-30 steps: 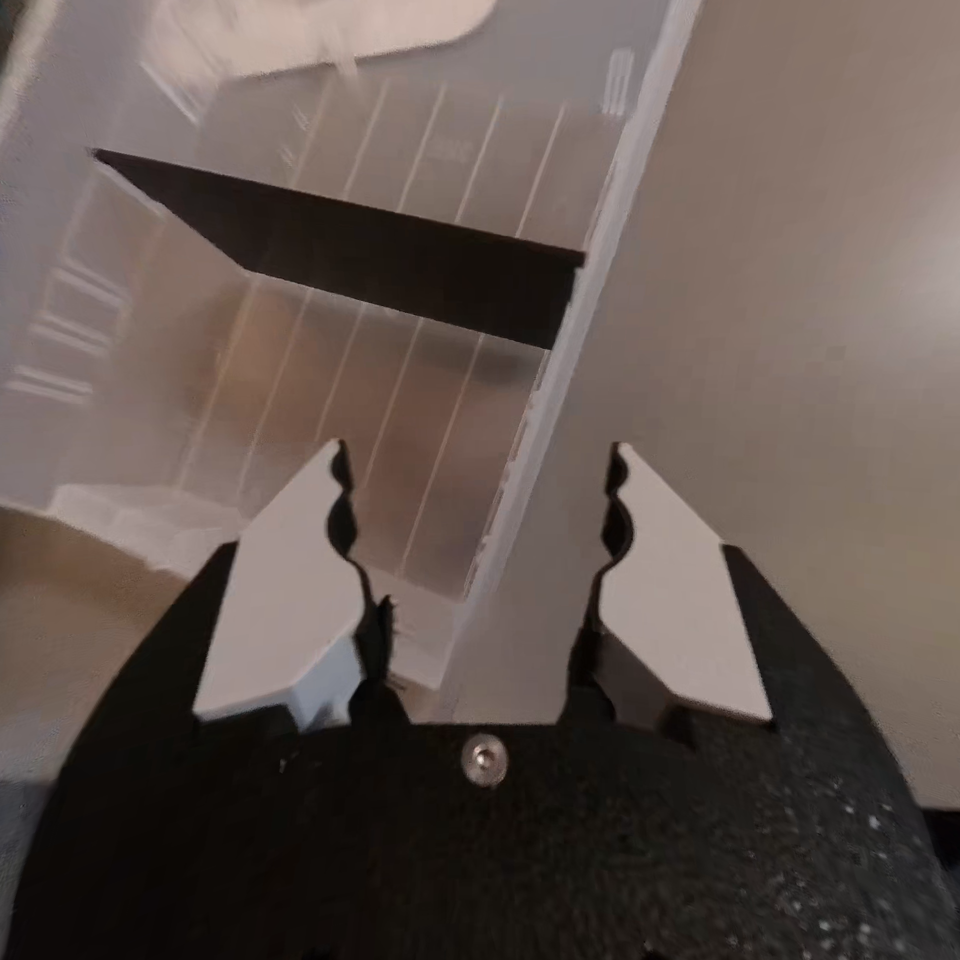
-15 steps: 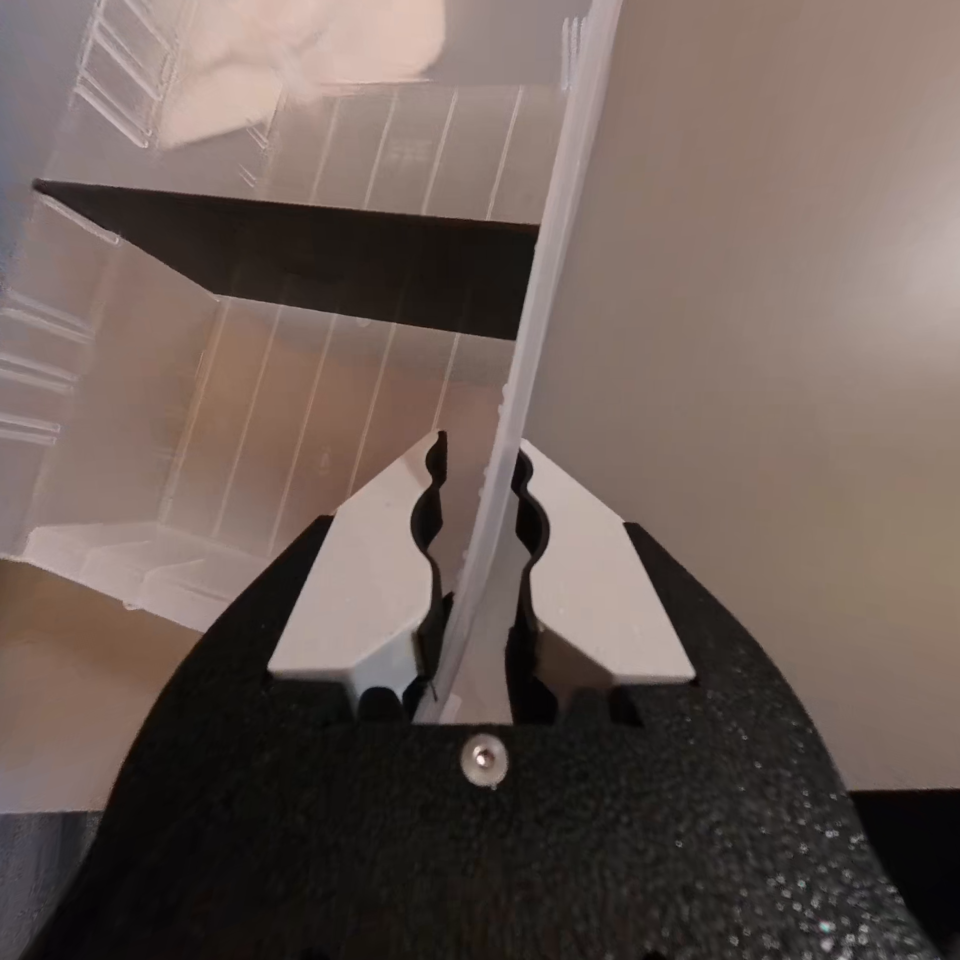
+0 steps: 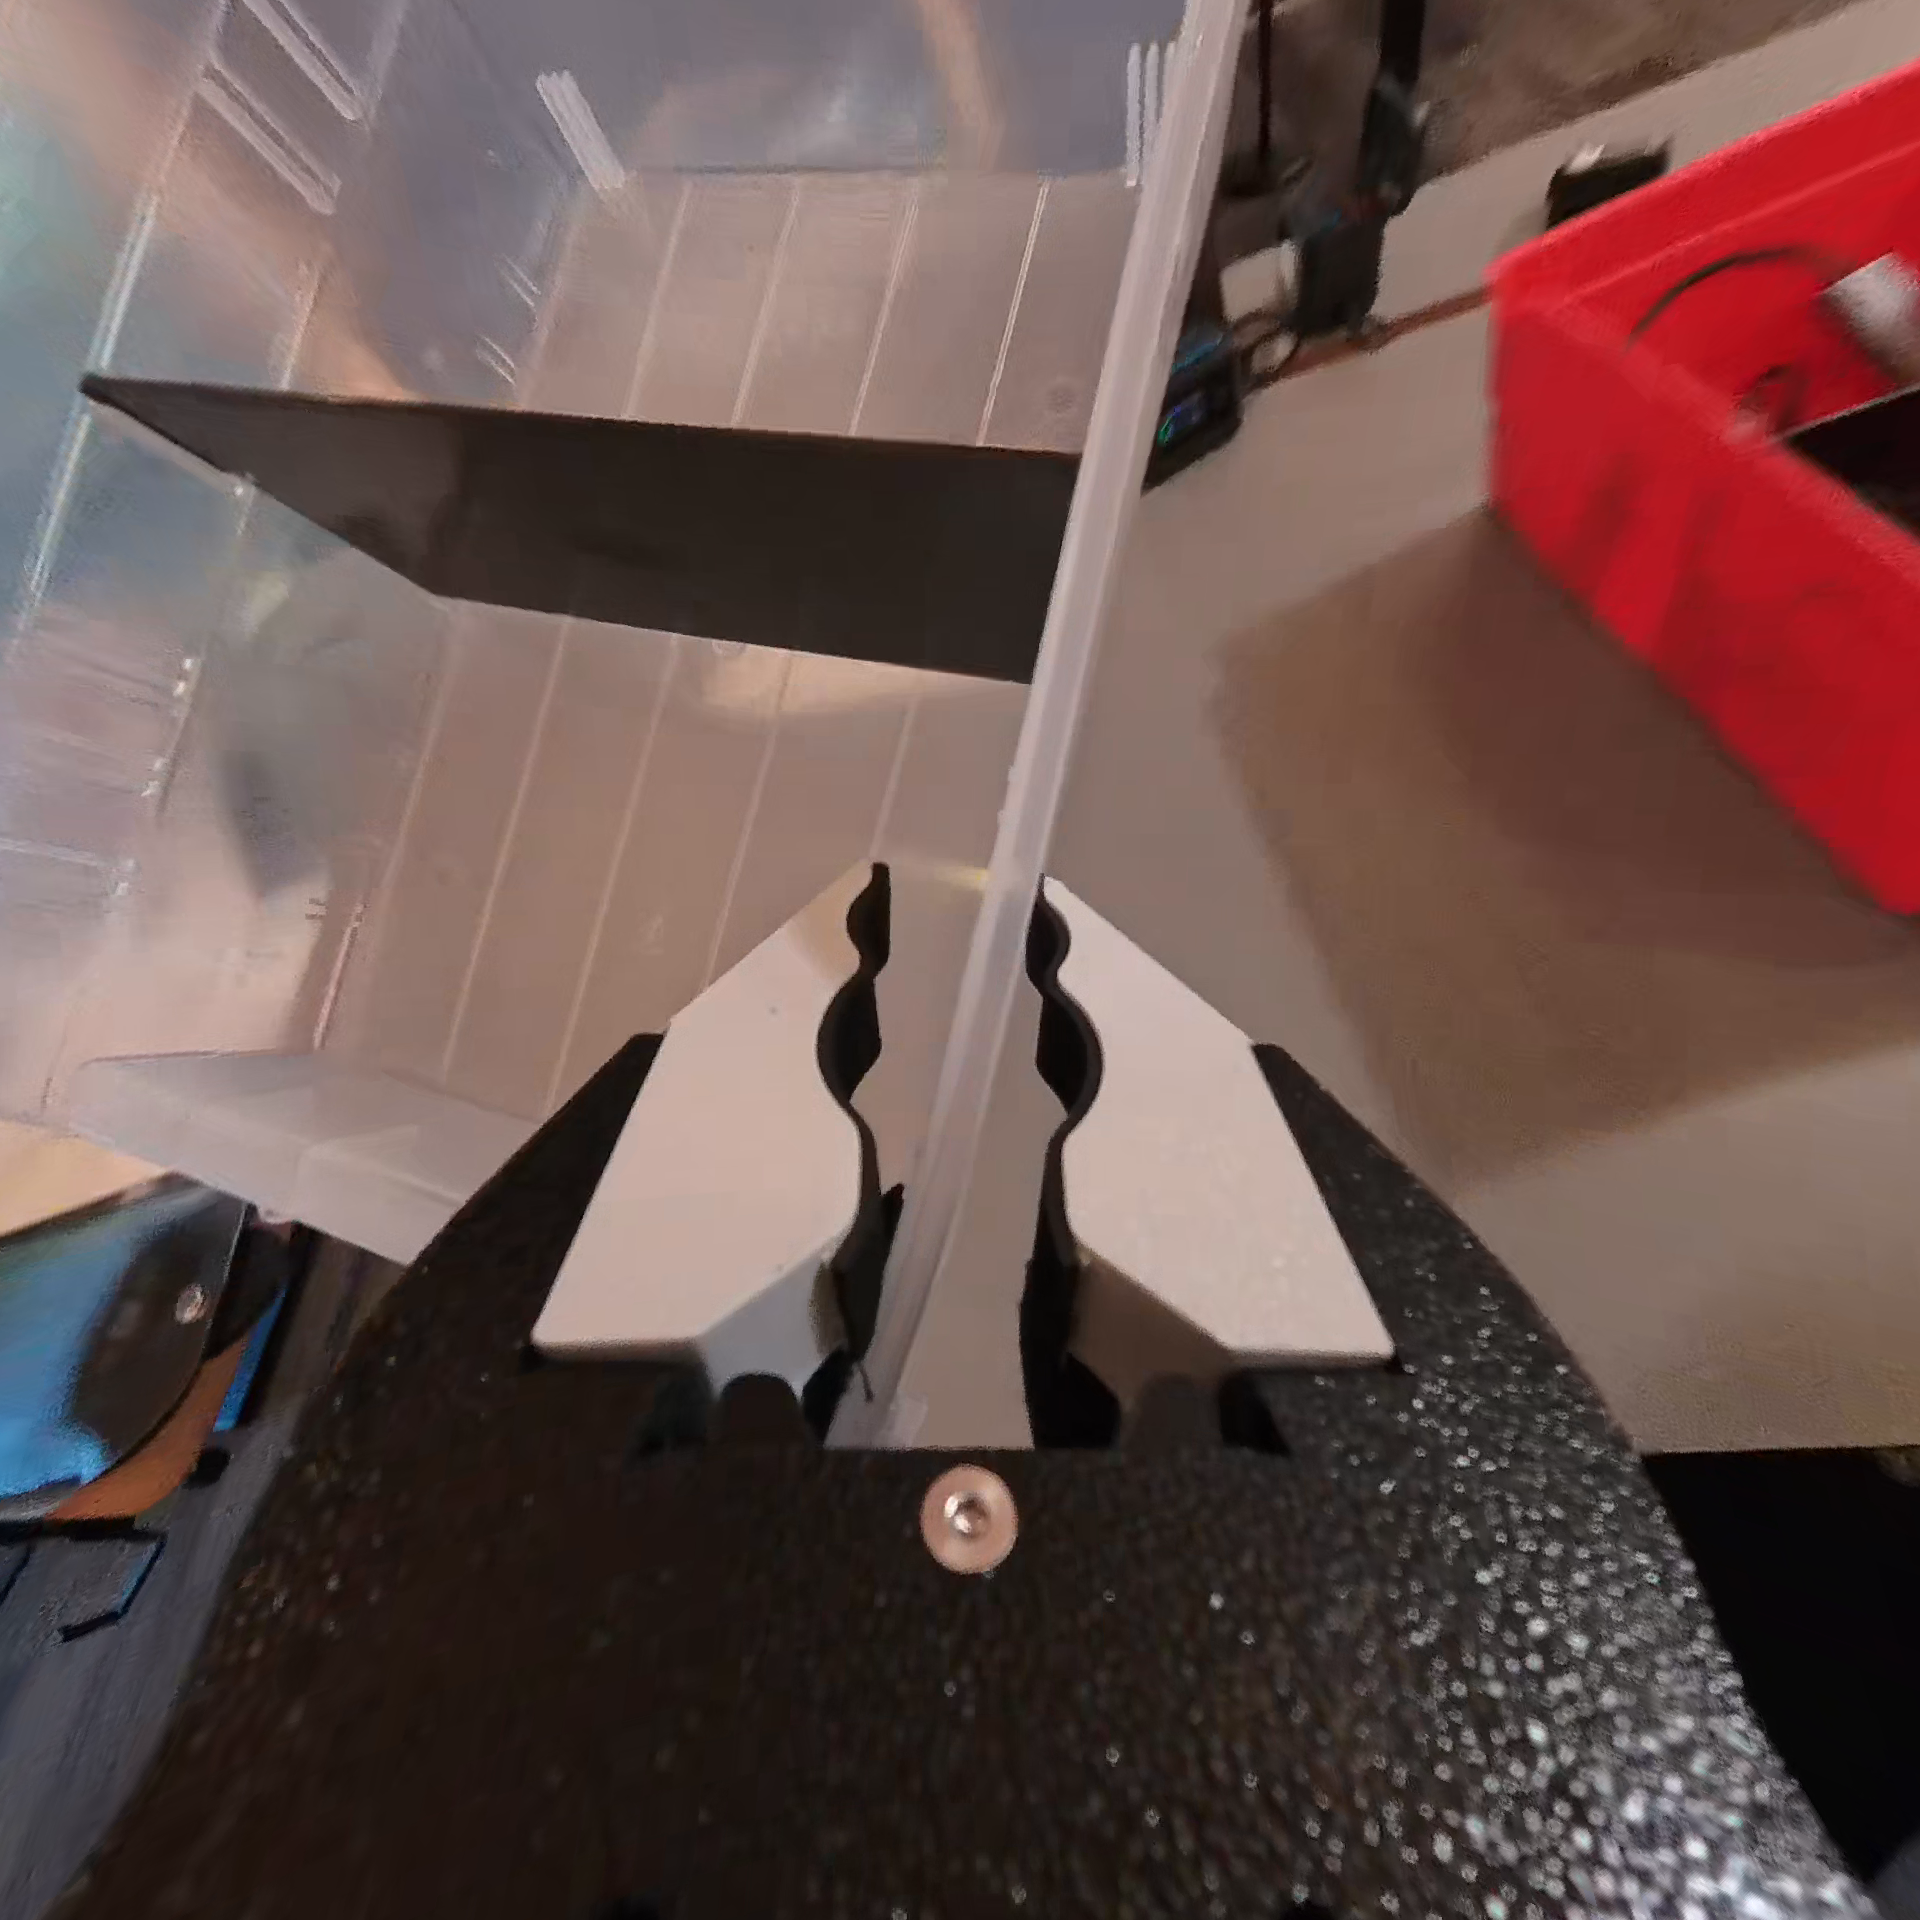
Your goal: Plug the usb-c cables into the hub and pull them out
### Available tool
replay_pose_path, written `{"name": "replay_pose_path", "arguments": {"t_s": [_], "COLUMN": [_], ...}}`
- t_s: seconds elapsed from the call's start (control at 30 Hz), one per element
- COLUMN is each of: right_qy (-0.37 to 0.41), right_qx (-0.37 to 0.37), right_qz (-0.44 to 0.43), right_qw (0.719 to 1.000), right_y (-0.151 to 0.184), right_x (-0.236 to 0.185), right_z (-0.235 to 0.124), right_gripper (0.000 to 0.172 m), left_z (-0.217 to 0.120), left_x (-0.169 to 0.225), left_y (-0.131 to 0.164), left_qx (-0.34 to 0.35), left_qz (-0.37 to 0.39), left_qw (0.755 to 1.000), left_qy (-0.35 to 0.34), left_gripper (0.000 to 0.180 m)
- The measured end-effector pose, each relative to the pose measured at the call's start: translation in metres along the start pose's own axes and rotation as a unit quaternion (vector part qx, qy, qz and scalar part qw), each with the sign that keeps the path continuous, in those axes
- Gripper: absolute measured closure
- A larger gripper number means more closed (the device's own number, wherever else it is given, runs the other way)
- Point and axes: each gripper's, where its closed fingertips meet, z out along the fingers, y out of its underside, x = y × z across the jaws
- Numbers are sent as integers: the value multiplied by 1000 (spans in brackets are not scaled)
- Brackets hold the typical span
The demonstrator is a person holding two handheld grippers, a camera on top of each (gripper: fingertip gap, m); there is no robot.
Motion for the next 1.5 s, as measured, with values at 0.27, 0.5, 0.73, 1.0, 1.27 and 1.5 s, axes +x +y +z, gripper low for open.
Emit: {"name": "replay_pose_path", "arguments": {"t_s": [0.27,0.5,0.73,1.0,1.27,1.5], "right_qy": [-126,78,241,213,166,159], "right_qx": [157,289,363,360,336,296], "right_qz": [-15,15,102,115,95,55], "right_qw": [979,954,894,901,922,940], "right_y": [-59,-92,-61,-45,-47,-56], "right_x": [-87,88,218,230,210,176], "right_z": [-36,-157,-270,-260,-226,-192], "right_gripper": [96,98,109,112,111,97], "left_z": [0,-4,3,58,94,23], "left_x": [98,261,433,523,536,475], "left_y": [-72,-124,-127,-111,-80,-107], "left_qx": [90,117,46,-27,-43,90], "left_qz": [46,137,278,282,214,182], "left_qw": [985,914,825,848,877,861], "left_qy": [139,363,491,447,429,467], "left_gripper": [156,156,156,157,149,67]}}
